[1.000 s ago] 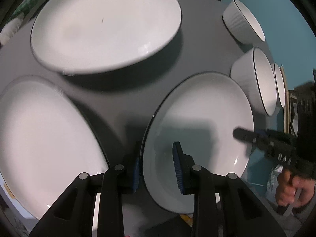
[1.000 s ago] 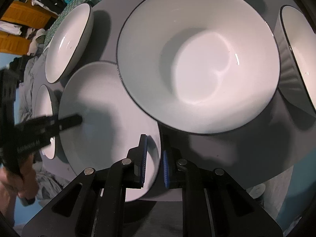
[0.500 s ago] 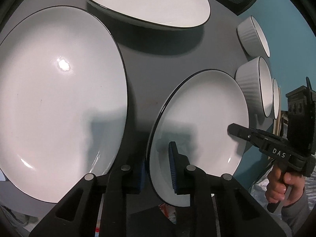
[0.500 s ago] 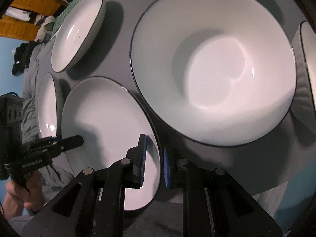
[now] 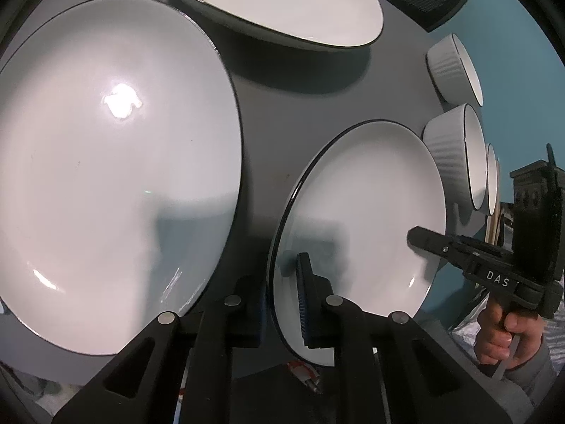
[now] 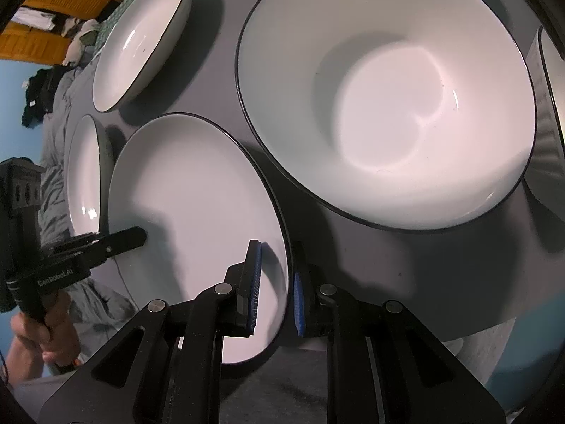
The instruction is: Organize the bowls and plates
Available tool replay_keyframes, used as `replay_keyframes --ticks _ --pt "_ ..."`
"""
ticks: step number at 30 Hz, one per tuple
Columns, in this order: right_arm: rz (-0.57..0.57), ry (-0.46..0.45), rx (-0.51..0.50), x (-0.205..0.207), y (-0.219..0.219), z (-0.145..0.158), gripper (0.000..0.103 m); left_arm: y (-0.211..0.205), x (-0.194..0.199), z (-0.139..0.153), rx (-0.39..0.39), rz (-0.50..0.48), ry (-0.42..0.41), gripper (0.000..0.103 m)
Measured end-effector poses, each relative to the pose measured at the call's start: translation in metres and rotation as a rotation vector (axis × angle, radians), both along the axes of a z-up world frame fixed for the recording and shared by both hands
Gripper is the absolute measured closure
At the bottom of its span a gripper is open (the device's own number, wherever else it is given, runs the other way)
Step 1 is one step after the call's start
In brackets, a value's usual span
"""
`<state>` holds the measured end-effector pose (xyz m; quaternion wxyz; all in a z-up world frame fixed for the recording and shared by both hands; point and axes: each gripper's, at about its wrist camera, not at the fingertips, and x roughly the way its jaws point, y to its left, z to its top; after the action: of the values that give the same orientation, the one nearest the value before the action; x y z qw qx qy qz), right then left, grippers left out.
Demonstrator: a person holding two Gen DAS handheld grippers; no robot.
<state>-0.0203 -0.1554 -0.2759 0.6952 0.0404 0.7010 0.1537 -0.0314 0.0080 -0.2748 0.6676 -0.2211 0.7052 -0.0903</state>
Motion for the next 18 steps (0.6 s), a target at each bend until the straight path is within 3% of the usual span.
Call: replay_keyframes --ticks 18 --pt "0.075 -0.052 0.016 0.038 0.024 0.039 0.090 0.017 0.035 0.045 0.031 0.031 -0.038 0.087"
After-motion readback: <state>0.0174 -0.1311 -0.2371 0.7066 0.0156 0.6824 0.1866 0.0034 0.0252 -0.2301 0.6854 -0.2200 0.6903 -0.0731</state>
